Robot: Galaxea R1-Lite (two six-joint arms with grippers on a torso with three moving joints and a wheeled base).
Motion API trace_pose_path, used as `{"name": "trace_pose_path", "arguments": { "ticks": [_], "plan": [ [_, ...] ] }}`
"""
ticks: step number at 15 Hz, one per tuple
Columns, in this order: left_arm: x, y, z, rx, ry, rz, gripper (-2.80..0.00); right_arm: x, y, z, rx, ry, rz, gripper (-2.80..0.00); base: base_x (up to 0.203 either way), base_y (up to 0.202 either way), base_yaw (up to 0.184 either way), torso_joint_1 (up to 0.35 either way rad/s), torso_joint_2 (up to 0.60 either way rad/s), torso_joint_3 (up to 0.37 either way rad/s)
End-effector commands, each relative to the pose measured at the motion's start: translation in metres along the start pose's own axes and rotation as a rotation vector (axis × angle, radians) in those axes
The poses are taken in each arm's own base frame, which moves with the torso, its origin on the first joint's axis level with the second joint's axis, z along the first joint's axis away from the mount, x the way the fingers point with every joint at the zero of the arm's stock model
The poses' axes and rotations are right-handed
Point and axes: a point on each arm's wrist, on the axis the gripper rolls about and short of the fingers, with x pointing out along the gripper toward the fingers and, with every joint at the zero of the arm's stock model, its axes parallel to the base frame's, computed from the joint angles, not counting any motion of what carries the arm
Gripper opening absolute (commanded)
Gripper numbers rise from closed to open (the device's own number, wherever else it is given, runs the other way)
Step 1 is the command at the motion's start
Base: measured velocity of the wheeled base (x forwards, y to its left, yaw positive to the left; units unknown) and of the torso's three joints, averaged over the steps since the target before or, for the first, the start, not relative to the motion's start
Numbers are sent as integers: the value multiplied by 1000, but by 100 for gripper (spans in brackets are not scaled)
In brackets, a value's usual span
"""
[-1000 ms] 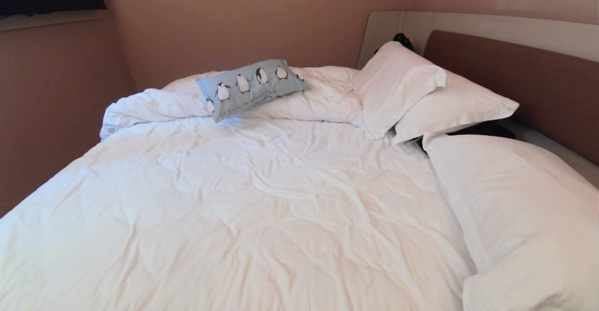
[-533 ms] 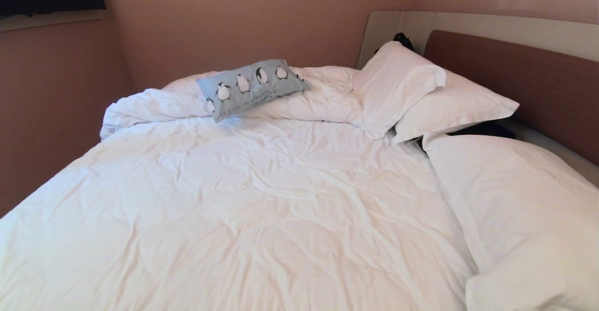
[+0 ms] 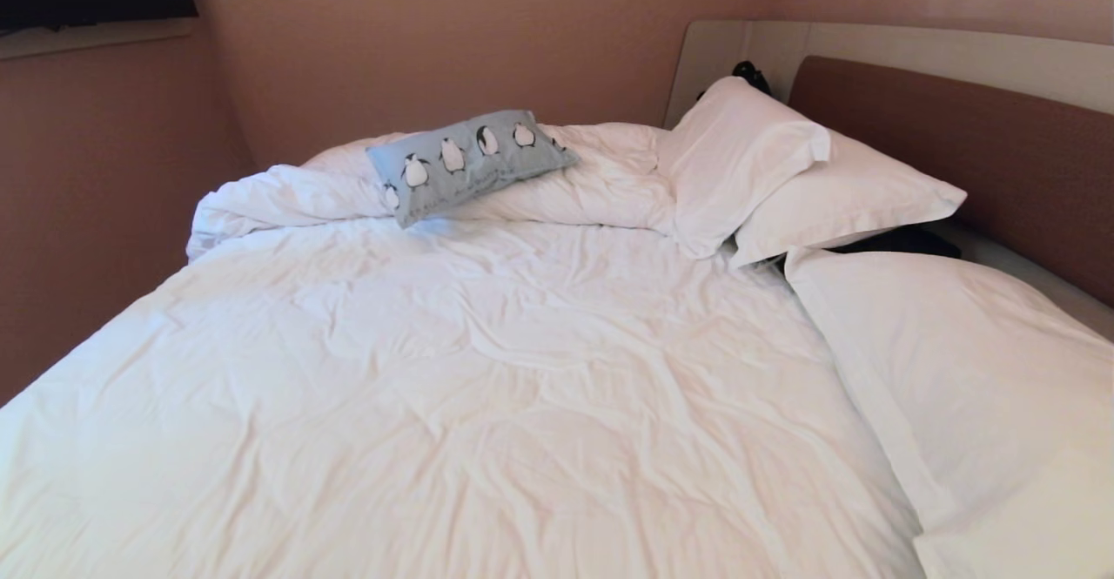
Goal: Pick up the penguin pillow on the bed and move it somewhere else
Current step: Place the pillow at the bedside
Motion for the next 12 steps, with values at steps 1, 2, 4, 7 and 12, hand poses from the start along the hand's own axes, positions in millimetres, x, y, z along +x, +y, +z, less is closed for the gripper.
{"name": "trace_pose_path", "arguments": {
  "ticks": [1, 2, 4, 7, 12],
  "plan": [
    [0, 0, 0, -2, 1, 1, -280, -4, 11, -4, 116, -36, 67, -280, 0, 0, 0, 0, 0, 0],
    [0, 0, 0, -1, 0, 1, -280, -6, 10, -4, 110, -50, 54, -280, 0, 0, 0, 0, 0, 0],
    [0, 0, 0, -1, 3, 1, -280, -20, 8, -4, 80, -67, -7, -280, 0, 0, 0, 0, 0, 0],
    [0, 0, 0, -1, 0, 1, -280, -48, 10, 4, 37, -91, -95, -280, 0, 0, 0, 0, 0, 0],
    [0, 0, 0, -1, 0, 1, -280, -87, 12, 13, -47, -60, -236, -280, 0, 0, 0, 0, 0, 0]
  ]
}}
